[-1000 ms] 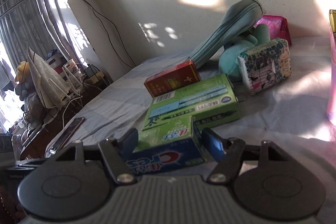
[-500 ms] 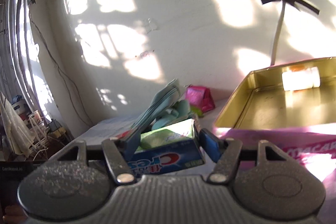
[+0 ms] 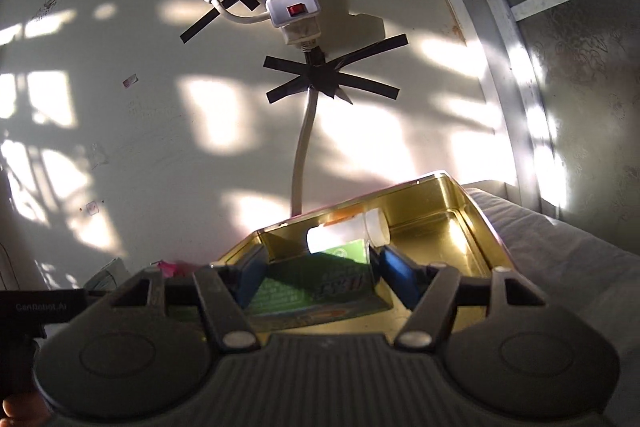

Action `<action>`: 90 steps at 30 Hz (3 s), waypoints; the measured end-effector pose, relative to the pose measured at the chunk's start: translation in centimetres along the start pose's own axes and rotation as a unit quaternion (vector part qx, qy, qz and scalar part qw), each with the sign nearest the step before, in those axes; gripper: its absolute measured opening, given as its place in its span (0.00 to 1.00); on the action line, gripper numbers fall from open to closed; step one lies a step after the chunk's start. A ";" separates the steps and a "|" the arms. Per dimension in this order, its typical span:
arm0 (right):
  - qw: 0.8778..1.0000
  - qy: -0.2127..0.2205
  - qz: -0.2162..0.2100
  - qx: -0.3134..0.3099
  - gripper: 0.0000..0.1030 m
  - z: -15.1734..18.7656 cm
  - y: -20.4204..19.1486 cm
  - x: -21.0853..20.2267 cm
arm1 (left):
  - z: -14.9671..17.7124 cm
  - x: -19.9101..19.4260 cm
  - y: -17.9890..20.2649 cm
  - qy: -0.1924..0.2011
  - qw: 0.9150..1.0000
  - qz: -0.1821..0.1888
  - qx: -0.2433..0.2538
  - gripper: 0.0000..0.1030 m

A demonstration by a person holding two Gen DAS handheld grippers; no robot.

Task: Organize objects
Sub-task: 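Carry the toothpaste box into the pink tin and release it, then grasp the green medicine box with the left gripper, then lower the green box into the pink tin and open the left gripper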

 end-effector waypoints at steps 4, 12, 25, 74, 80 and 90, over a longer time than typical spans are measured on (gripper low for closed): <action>0.999 0.012 0.022 -0.019 0.74 0.3 -0.1 0.0 | 0.6 0.3 0.6 -0.002 1.000 0.014 0.003 0.49; 0.995 0.054 0.040 -0.079 0.72 0.9 -2.3 -1.1 | 1.5 -2.1 1.3 0.018 1.000 -0.004 0.026 0.51; 0.969 -0.032 -0.166 -0.181 0.62 5.7 -12.2 -1.0 | 10.4 -11.5 -9.1 -0.002 0.991 -0.119 -0.058 0.51; 0.897 -0.265 -0.217 -0.279 0.54 16.9 -22.9 -0.7 | 16.3 -15.8 -14.6 -0.039 0.976 -0.022 -0.213 0.51; 0.911 -0.227 -0.209 -0.274 0.47 16.1 -22.7 -1.8 | 13.8 -16.5 -12.9 -0.012 0.985 -0.039 -0.169 0.51; 0.954 -0.057 -0.078 -0.284 0.45 7.5 -16.7 -4.8 | 2.4 -11.1 -3.6 0.057 0.998 -0.015 -0.020 0.51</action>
Point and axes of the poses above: each gripper's, at about its wrist camera, not at the fingertips, and x roughly the way its jaws point, y to its right, z to its underside, the point moved 8 cm from there along x, roughly the way its jaws point, and after that the axes turned 12 degrees about -y, right-handed, at the moved point
